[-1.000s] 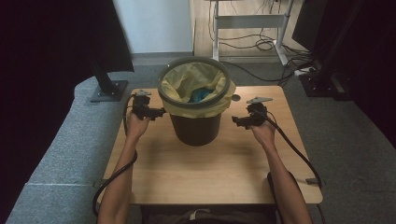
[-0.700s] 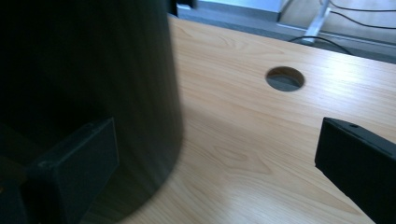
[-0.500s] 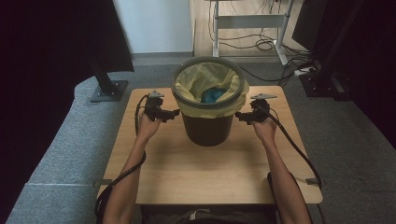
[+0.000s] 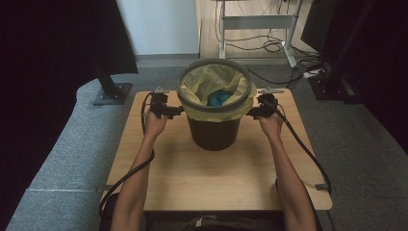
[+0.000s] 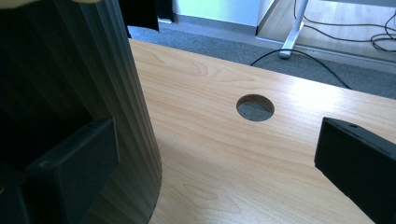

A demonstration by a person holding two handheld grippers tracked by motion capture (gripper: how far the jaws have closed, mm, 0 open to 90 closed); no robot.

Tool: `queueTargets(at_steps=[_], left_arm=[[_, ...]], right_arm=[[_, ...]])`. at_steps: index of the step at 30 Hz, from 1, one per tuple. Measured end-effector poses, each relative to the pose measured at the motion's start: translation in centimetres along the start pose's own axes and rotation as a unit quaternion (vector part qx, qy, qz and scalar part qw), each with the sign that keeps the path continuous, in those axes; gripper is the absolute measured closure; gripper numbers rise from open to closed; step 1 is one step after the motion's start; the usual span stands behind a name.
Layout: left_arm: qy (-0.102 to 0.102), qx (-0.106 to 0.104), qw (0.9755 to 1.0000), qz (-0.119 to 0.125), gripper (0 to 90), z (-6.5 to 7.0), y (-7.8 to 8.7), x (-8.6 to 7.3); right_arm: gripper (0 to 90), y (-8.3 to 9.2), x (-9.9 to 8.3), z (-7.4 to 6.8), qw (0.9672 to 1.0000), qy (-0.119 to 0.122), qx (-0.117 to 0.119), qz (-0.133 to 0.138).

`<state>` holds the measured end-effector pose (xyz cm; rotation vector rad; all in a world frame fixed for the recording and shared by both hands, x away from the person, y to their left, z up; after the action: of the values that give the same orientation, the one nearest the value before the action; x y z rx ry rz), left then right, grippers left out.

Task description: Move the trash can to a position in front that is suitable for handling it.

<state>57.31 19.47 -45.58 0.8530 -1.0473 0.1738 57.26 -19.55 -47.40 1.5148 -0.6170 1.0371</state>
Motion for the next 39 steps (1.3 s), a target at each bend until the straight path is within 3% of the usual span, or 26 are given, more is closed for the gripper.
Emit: queueTargets(at_steps=[9, 26, 39], left_arm=[[-0.008, -0.013, 0.9999, -0.003, 0.0, 1.0, 0.7, -0.7], [-0.041, -0.023, 0.9989, -0.008, 0.0, 4.0, 3.7, -3.3], [-0.054, -0.026, 0.9982, -0.009, 0.0, 6.4, 6.4, -5.7]], right_arm=[[0.0, 1.1, -0.9, -0.1, 0.9999, -0.008, 0.012, 0.003], [0.0, 4.7, -2.2, -1.6, 0.9986, 0.048, 0.02, 0.005], [0.0, 8.1, -4.2, -3.3, 0.9969, 0.061, 0.048, 0.012]])
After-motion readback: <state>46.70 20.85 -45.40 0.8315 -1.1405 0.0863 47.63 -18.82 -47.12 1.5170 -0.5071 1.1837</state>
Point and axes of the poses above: each handheld gripper's, and its own axes: y roughly backward along the jaws, x roughly out of its top, z roughly to its right, the point moved 3 cm from there along -y, roughly forward along the jaws, and after that the axes turned 12 degrees about -x, right-handed, at the moved point
